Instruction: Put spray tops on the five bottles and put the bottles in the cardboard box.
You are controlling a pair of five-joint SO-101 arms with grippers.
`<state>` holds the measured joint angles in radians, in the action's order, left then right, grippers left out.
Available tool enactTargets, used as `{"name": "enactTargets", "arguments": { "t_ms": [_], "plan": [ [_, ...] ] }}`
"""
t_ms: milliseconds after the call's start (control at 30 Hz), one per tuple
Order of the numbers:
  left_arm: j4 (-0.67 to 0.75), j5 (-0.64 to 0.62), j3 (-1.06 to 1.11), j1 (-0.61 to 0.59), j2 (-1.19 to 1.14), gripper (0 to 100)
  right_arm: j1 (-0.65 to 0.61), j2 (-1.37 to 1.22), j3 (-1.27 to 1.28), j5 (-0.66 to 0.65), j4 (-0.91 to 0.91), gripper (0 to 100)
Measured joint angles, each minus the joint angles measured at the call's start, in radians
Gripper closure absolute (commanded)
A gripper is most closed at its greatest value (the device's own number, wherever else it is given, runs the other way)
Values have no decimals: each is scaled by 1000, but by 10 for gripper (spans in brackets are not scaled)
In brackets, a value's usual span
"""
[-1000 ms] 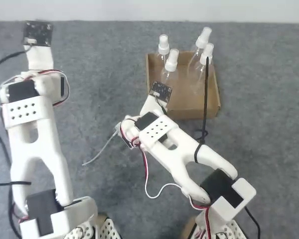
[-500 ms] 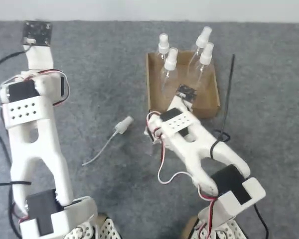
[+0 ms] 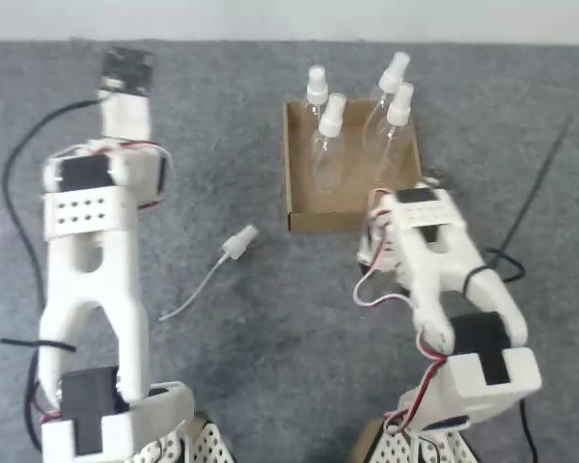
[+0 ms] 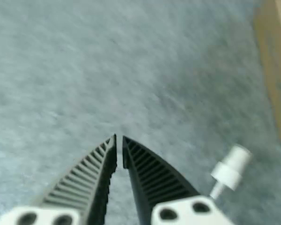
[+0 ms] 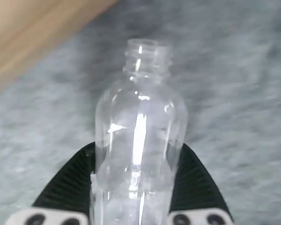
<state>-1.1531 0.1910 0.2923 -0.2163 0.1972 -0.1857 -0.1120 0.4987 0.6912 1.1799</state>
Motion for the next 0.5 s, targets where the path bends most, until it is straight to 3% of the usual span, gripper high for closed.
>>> {"name": "enactTargets", "arguments": {
  "t_ms": [267, 500],
  "plan": [
    [2, 2, 107, 138, 0, 949, 296, 0, 8, -227, 17, 992],
    [46, 2, 186, 226, -5, 841, 559, 60, 14, -560, 25, 992]
  ]
}}
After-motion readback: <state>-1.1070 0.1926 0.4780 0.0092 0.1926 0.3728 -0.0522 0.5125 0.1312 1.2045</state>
